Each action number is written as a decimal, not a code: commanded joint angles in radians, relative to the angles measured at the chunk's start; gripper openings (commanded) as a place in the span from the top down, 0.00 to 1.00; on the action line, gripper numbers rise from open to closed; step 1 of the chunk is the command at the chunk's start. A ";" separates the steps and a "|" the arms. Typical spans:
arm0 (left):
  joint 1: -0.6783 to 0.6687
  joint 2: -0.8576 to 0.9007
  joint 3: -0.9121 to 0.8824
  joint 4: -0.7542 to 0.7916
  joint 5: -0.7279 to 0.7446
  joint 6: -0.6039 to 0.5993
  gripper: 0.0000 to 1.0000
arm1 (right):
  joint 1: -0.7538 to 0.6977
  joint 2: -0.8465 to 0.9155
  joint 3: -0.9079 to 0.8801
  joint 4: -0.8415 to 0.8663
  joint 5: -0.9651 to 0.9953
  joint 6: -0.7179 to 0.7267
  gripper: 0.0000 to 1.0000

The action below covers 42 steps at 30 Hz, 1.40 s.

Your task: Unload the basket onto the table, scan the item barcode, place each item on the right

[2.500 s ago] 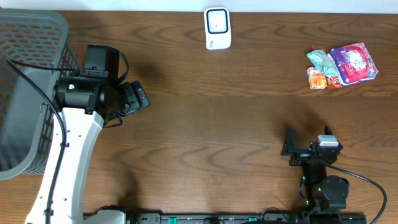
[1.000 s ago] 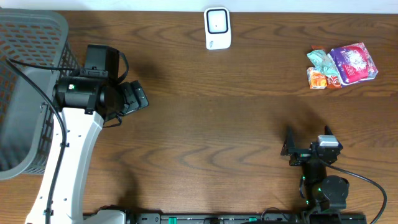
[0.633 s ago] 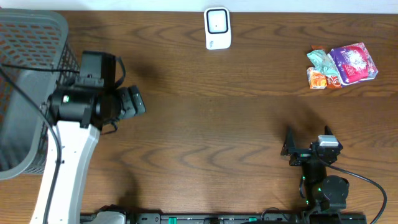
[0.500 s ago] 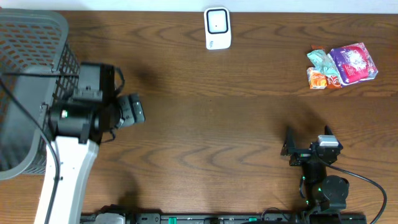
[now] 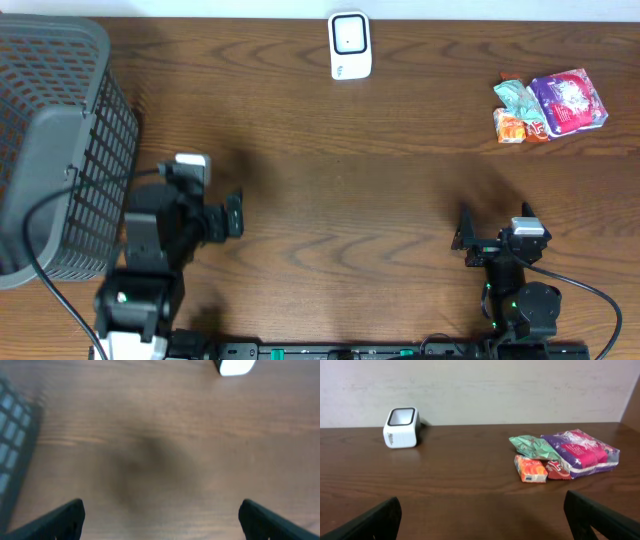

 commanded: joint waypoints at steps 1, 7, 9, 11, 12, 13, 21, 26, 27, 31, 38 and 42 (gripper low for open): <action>-0.002 -0.067 -0.108 0.024 0.050 0.066 0.02 | -0.011 -0.006 -0.003 -0.002 -0.005 0.011 0.01; -0.002 -0.145 -0.210 0.095 0.045 0.066 0.02 | -0.011 -0.006 -0.003 -0.002 -0.005 0.011 0.01; -0.002 -0.176 -0.234 0.133 0.046 0.066 0.02 | -0.011 -0.006 -0.003 -0.002 -0.005 0.011 0.01; -0.002 -0.211 -0.251 0.160 0.046 0.066 0.02 | -0.011 -0.006 -0.003 -0.002 -0.005 0.011 0.01; -0.002 -0.229 -0.255 0.165 0.045 0.066 0.02 | -0.011 -0.006 -0.003 -0.002 -0.005 0.011 0.01; -0.001 -0.253 -0.260 0.165 0.045 0.066 0.02 | -0.011 -0.006 -0.003 -0.002 -0.005 0.011 0.01; -0.001 -0.472 -0.299 0.159 0.039 0.066 0.02 | -0.011 -0.006 -0.003 -0.002 -0.005 0.011 0.01; -0.001 -0.573 -0.306 0.138 0.039 0.067 0.02 | -0.011 -0.006 -0.003 -0.002 -0.005 0.011 0.01; -0.001 -0.583 -0.309 0.139 0.039 0.066 0.02 | -0.011 -0.006 -0.003 -0.002 -0.005 0.011 0.01; 0.000 -0.605 -0.330 0.139 0.039 0.066 0.02 | -0.011 -0.006 -0.003 -0.002 -0.005 0.011 0.01; 0.000 -0.647 -0.407 0.210 0.039 0.066 0.02 | -0.011 -0.006 -0.003 -0.002 -0.005 0.011 0.01; 0.000 -0.691 -0.461 0.315 0.039 0.066 0.02 | -0.011 -0.006 -0.003 -0.002 -0.005 0.011 0.01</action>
